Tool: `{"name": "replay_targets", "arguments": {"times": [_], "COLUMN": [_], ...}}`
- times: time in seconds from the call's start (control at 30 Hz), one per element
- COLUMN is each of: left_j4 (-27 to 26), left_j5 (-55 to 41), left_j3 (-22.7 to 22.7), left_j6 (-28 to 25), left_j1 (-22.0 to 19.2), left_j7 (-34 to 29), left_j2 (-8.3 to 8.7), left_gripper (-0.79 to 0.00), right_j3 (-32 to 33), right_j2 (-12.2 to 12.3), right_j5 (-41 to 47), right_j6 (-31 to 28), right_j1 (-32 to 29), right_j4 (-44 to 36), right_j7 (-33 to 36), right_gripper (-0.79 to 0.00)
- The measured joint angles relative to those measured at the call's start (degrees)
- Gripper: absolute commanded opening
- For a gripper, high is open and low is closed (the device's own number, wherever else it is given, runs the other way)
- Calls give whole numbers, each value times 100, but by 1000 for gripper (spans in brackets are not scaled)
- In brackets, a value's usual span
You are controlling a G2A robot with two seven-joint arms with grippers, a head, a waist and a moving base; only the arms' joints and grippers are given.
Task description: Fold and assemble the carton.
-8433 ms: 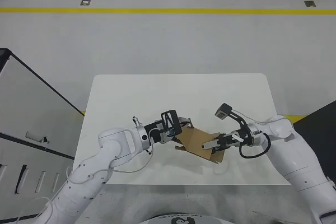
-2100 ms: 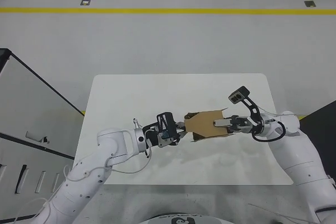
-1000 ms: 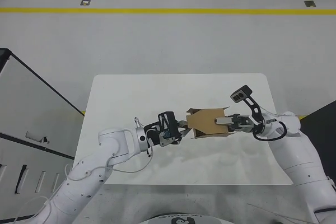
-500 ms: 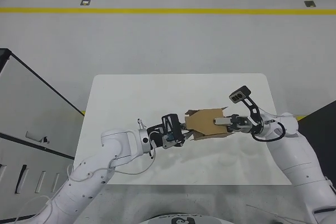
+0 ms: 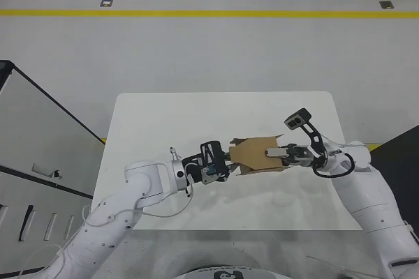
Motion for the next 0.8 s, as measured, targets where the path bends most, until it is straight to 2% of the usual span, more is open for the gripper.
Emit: {"name": "replay_targets", "arguments": {"times": [0.4,0.8], "left_j4": [-127,-24], "left_j5": [-28,-85], "left_j3": [-253,-42], "left_j6": [-66,-163], "left_j1": [163,9], "left_j7": [51,58], "left_j2": [56,22], "left_gripper": [-785,-785], "right_j3": [205,89], "right_j2": [1,-64], "right_j5": [150,180], "right_j6": [10,7], "right_j1": [-66,-23], "right_j4": [-29,-24], "right_j7": [10,7], "right_gripper": [-785,-785]}}
